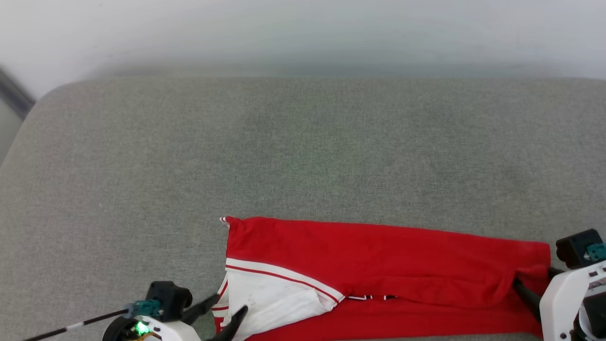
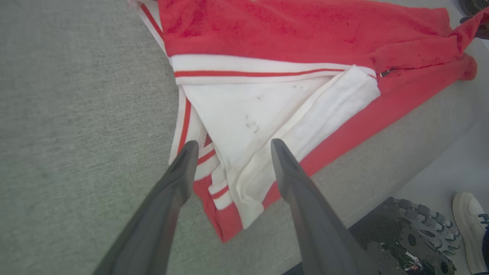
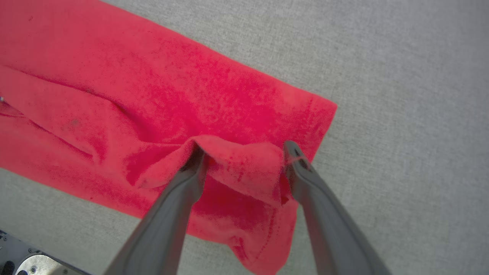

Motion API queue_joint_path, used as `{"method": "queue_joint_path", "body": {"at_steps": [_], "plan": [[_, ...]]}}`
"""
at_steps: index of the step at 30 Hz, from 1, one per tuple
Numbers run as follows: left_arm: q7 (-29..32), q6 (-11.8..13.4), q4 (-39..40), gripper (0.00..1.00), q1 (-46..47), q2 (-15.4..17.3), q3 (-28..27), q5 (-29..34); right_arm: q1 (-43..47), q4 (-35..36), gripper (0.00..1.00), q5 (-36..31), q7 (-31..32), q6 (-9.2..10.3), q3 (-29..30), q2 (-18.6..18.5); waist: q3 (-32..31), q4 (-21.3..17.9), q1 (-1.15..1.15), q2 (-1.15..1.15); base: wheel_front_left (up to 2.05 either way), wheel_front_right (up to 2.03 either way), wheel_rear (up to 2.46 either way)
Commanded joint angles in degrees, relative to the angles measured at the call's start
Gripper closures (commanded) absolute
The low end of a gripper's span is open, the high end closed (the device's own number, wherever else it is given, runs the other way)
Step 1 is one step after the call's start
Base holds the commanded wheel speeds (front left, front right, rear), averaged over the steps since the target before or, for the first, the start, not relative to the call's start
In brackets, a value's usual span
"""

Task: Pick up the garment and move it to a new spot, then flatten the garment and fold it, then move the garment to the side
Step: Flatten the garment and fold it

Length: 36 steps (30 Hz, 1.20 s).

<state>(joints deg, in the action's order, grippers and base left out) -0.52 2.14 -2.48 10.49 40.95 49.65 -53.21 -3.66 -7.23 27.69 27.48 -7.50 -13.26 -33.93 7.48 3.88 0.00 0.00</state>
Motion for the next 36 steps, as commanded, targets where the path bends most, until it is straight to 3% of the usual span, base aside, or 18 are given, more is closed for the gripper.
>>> {"method": "queue_joint_path", "body": {"at_steps": [1, 7, 10, 14, 22, 27, 36], "plan": [[-1.28, 0.29, 0.37, 0.00, 0.00, 0.09, -0.57, 0.35, -0.80, 0.75, 0.00, 0.56, -0.15, 0.02, 0.47, 0.60, -0.77, -0.23, 0.00, 0.00, 0.00, 0.00, 0.00], [-12.05, 4.66, 2.84, 0.00, -0.95, -0.85, -7.13, 1.50, 1.12, 5.58, 0.00, 1.17, 0.61, 0.02, 5.33, 3.71, -2.74, -0.44, 0.00, 0.00, 0.00, 0.00, 0.00], [-14.33, 7.36, 4.15, 0.00, -2.24, -2.19, -11.89, 3.12, 2.24, 7.88, 0.00, -0.43, 1.86, 0.02, 8.45, 5.66, -3.10, -0.42, 0.00, 0.00, 0.00, 0.00, 0.00], [-14.72, 8.81, 7.44, 0.00, -5.43, -7.88, -22.36, 8.27, 4.12, 10.28, 0.00, -2.43, 3.77, 0.02, 12.51, 8.79, -2.98, -0.28, 0.00, 0.00, 0.00, 0.00, 0.00], [-14.66, 4.61, 9.70, 0.00, -15.08, -18.07, -38.79, 24.86, 8.29, 9.64, 0.00, -5.63, 4.17, 0.02, 21.53, 17.25, -2.87, 0.56, 0.00, 0.00, 0.00, 0.00, 0.00], [-14.65, 0.70, 10.58, 0.00, -17.72, -22.03, -43.03, 32.43, 9.24, 7.02, 0.00, -7.89, 3.45, 0.02, 26.23, 21.15, -1.90, 1.42, 0.00, 0.00, 0.00, 0.00, 0.00], [-14.66, -5.61, 9.37, 0.00, -16.06, -27.92, -46.77, 38.14, 6.69, 0.42, 0.00, -8.60, 2.78, 0.02, 30.70, 24.28, 0.52, 3.07, 0.00, 0.00, 0.00, 0.00, 0.00]]}}
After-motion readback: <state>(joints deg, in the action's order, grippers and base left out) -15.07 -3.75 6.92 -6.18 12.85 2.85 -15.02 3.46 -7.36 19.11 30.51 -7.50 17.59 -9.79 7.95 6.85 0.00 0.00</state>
